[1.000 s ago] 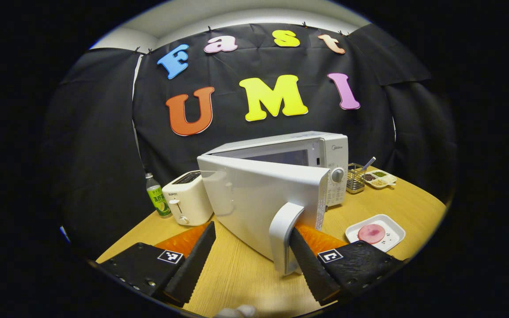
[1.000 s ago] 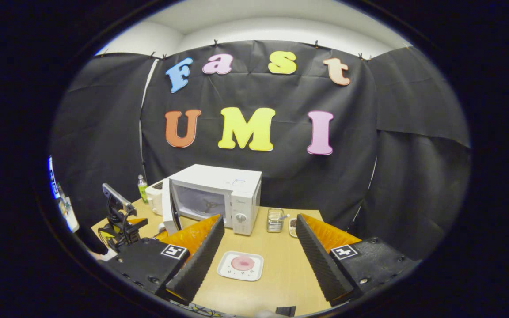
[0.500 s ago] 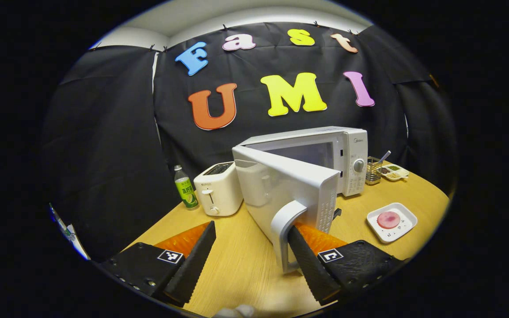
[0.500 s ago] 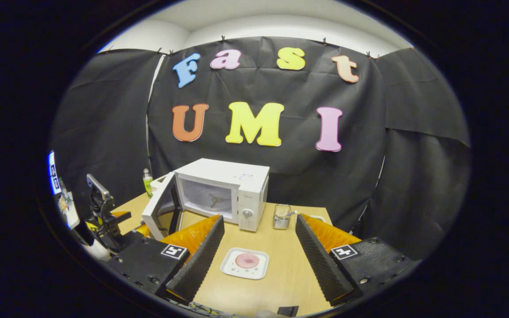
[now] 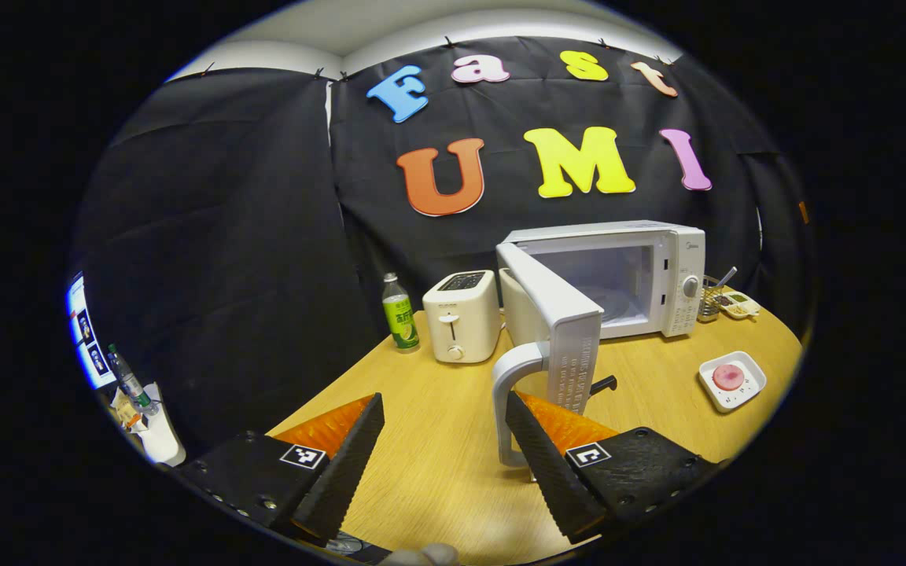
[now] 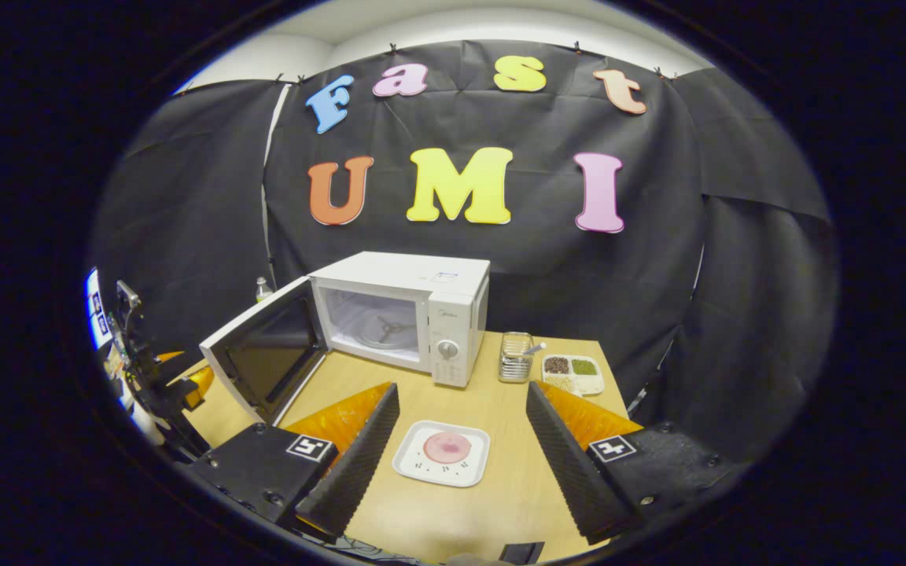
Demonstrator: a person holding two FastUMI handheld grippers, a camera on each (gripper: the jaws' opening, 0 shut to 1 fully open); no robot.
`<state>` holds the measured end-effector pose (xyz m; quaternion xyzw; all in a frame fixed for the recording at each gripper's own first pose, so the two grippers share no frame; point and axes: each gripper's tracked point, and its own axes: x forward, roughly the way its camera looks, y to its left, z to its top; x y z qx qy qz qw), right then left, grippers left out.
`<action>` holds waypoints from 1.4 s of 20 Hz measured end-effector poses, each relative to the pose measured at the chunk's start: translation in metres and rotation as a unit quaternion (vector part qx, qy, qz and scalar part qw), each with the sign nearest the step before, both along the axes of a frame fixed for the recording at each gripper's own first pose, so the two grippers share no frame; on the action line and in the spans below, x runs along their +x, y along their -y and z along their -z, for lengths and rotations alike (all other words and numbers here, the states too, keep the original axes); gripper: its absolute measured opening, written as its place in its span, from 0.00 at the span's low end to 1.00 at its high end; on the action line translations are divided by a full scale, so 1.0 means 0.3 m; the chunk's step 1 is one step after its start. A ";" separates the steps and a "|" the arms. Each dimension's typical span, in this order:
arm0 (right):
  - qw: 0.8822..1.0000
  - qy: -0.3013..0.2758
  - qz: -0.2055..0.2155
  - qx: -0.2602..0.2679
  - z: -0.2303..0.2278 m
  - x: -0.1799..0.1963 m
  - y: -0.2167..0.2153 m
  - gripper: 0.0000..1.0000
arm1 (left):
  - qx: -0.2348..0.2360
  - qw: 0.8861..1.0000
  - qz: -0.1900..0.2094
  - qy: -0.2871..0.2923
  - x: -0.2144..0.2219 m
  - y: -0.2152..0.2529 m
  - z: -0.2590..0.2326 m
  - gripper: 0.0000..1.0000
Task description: Open the microwave oven with the left hand, put the food in, and close the microwave oven.
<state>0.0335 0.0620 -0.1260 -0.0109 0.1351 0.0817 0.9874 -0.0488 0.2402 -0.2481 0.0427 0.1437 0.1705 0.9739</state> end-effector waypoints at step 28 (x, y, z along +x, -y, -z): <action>0.936 -0.338 0.033 0.092 0.910 0.312 0.039 0.06 | -0.029 0.996 0.079 0.010 0.091 0.320 -0.265 0.95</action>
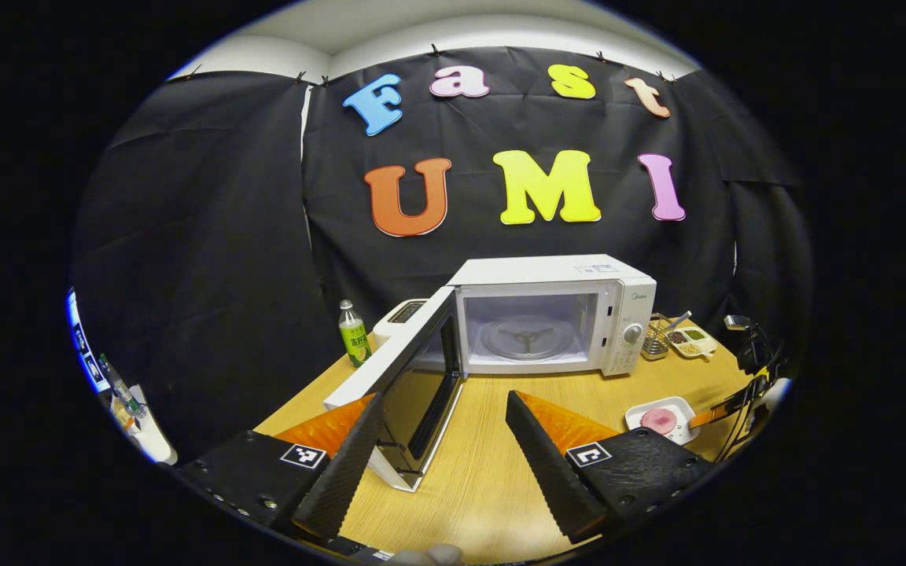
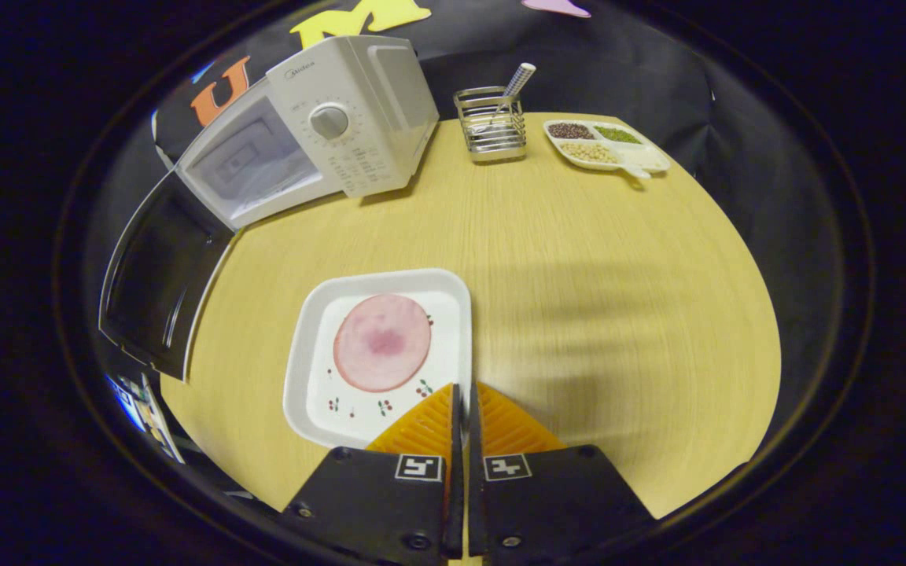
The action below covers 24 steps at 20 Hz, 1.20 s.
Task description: Open the microwave oven with the left hand, put the food in, and close the microwave oven.
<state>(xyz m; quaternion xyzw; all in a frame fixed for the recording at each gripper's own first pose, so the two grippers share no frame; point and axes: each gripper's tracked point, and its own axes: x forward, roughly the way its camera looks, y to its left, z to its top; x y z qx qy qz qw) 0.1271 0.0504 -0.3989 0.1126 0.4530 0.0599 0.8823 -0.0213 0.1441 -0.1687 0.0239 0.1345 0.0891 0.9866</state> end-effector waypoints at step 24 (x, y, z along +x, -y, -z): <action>0.999 -0.017 0.037 -0.010 -0.033 -0.011 -0.069 0.12 | -0.010 0.995 0.102 0.004 0.118 0.010 0.004 0.95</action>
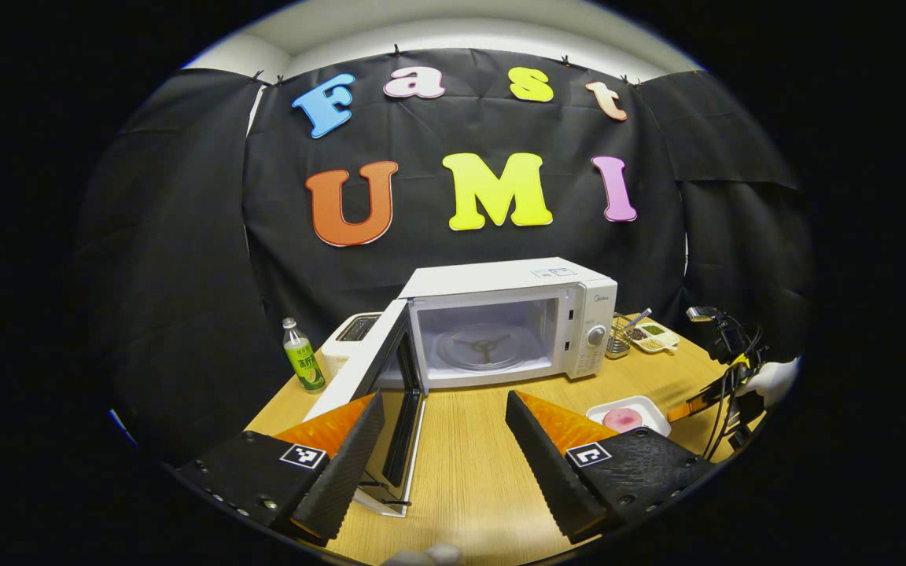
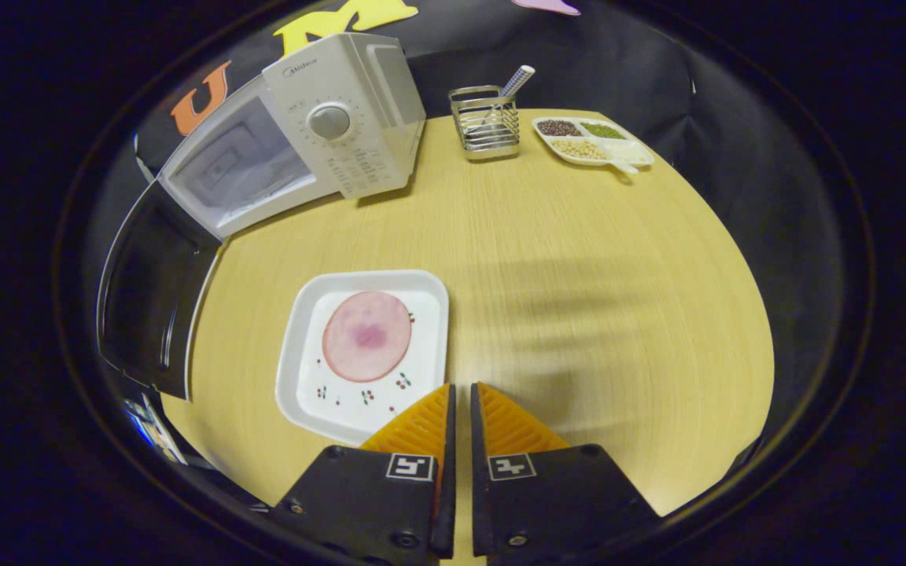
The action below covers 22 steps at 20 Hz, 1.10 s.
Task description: Open the microwave oven with the left hand, put the food in, and close the microwave oven.
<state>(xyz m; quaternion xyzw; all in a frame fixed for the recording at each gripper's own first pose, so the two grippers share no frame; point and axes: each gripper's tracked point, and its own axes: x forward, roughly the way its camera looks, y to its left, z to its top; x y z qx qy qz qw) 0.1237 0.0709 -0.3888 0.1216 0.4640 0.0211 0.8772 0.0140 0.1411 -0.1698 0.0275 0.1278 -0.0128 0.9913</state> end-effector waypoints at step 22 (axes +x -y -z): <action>0.996 -0.048 0.025 0.065 0.023 0.022 -0.131 0.12 | -0.013 0.999 -0.032 -0.013 -0.011 -0.088 0.054 0.95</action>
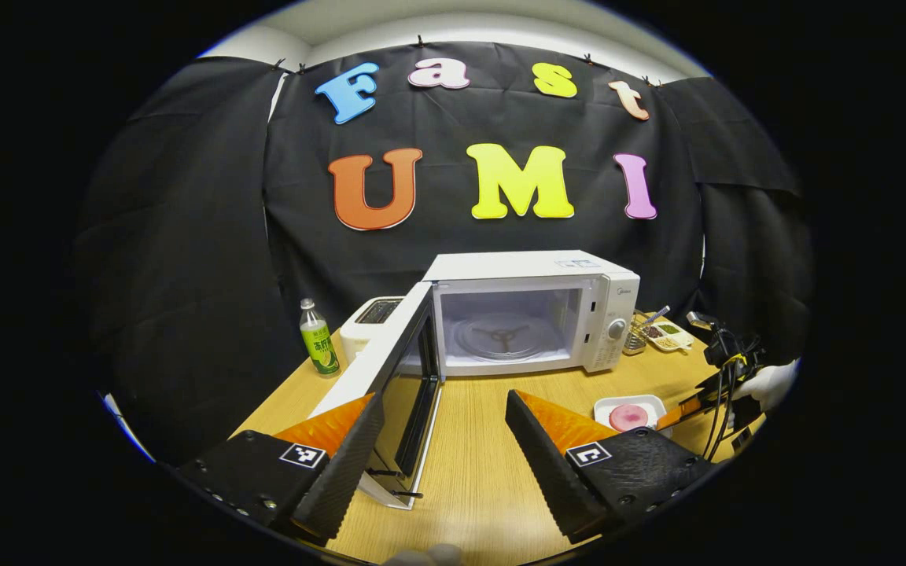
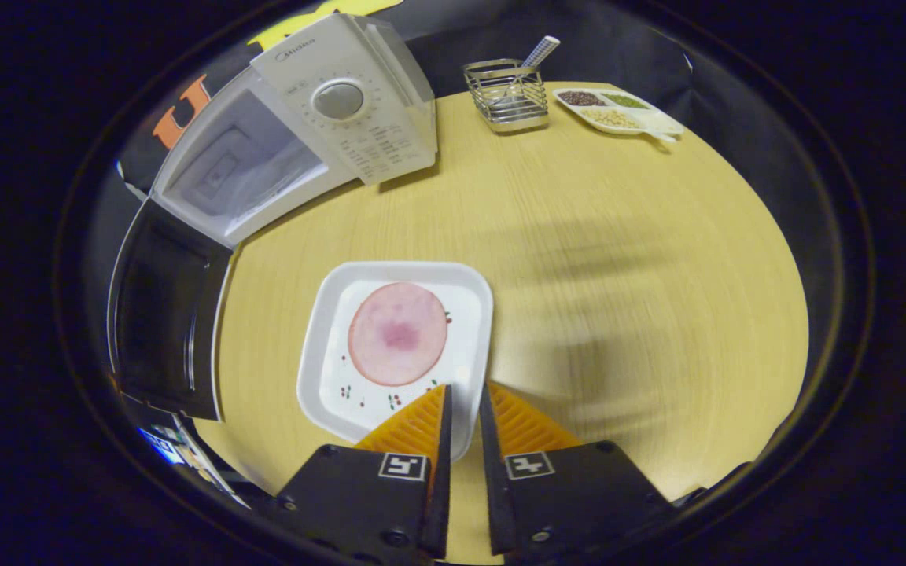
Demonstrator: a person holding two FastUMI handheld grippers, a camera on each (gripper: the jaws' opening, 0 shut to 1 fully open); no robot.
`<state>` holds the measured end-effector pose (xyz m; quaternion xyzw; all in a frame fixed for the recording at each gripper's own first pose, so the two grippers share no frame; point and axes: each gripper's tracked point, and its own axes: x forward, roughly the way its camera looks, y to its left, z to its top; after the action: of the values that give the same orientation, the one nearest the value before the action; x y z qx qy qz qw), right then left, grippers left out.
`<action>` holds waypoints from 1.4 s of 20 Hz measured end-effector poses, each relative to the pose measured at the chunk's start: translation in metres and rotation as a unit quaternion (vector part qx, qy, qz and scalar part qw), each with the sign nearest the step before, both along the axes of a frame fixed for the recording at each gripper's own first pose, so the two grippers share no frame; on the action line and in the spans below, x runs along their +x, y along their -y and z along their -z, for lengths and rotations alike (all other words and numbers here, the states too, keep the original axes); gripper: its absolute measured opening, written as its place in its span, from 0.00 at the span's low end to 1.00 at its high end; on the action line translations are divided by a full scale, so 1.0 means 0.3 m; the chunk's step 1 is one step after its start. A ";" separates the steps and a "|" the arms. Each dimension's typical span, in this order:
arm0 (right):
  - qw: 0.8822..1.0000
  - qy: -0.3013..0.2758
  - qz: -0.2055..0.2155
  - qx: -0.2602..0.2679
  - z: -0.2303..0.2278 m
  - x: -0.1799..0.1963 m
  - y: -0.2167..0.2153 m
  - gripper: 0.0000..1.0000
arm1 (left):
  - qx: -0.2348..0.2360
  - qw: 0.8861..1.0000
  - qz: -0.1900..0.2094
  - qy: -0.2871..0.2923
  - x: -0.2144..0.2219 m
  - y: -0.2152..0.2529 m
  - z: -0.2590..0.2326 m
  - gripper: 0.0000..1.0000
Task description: Open the microwave oven with the left hand, put the food in, and close the microwave oven.
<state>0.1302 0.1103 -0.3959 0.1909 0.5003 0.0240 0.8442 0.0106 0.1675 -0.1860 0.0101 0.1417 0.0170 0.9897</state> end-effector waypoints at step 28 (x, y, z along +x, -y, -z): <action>0.947 0.167 0.063 0.268 -0.491 0.238 -0.440 0.04 | 0.013 1.000 -0.001 0.015 -0.033 0.037 -0.109 0.95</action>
<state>0.2015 0.2423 -0.2485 0.4345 0.3142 0.1358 0.8331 0.0008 0.1564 -0.1534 0.0222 0.1263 0.0201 0.9915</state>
